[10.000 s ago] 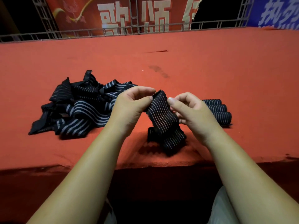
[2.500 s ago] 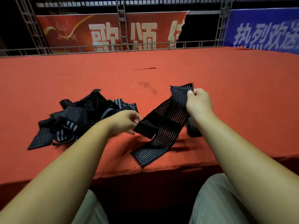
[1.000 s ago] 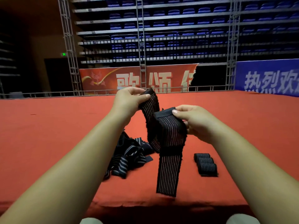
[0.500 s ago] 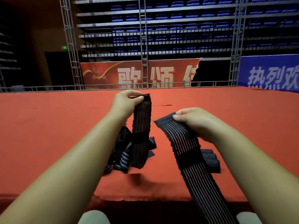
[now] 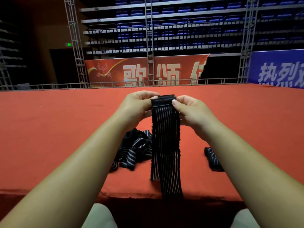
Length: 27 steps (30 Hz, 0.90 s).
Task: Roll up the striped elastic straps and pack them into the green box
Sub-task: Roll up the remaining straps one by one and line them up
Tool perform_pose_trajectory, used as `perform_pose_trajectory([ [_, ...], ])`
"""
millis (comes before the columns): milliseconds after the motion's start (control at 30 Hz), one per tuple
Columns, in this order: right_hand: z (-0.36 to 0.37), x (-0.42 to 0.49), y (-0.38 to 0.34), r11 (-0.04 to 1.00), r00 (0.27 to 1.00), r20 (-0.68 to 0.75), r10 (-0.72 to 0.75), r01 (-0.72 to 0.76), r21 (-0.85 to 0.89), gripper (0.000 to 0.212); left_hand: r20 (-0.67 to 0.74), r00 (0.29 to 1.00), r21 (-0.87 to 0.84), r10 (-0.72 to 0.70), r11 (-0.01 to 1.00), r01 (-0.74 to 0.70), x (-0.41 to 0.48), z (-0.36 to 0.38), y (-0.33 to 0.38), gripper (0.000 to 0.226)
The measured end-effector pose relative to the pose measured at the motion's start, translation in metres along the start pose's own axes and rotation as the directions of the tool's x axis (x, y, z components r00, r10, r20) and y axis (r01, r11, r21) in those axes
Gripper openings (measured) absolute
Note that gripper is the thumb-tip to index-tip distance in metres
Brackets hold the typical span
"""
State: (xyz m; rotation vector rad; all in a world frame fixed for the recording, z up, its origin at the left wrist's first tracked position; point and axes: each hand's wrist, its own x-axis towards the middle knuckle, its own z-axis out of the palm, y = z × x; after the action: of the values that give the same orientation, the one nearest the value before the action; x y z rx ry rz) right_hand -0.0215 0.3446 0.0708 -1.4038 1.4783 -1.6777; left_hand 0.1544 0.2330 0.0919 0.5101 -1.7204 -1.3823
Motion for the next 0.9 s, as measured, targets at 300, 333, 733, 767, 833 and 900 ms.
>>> perform_pose_trajectory([
  [300,-0.002,-0.003,-0.01,0.998,0.994,-0.089,-0.061,0.059,-0.025,0.02,0.059,0.997,-0.02,0.044,0.999,-0.043,-0.01,0.009,0.015,0.021],
  [333,-0.003,-0.003,-0.011,0.997,0.993,-0.099,-0.066,0.063,-0.035,0.02,0.065,0.997,-0.028,0.049,0.998,-0.047,-0.011,0.009,0.017,0.022],
  [733,-0.003,-0.01,-0.029,0.995,0.988,-0.121,-0.095,0.09,-0.045,0.021,0.069,0.994,-0.051,0.086,0.995,-0.083,-0.025,0.014,0.032,0.026],
  [767,-0.002,-0.01,-0.03,0.995,0.988,-0.12,-0.097,0.092,-0.041,0.021,0.068,0.994,-0.057,0.09,0.995,-0.086,-0.026,0.014,0.034,0.026],
  [833,-0.001,-0.009,-0.033,0.995,0.988,-0.118,-0.096,0.093,-0.027,0.021,0.073,0.993,-0.072,0.098,0.993,-0.092,-0.027,0.014,0.036,0.027],
  [900,0.0,-0.009,-0.034,0.995,0.988,-0.121,-0.095,0.093,-0.022,0.021,0.075,0.992,-0.072,0.104,0.993,-0.098,-0.029,0.013,0.037,0.028],
])
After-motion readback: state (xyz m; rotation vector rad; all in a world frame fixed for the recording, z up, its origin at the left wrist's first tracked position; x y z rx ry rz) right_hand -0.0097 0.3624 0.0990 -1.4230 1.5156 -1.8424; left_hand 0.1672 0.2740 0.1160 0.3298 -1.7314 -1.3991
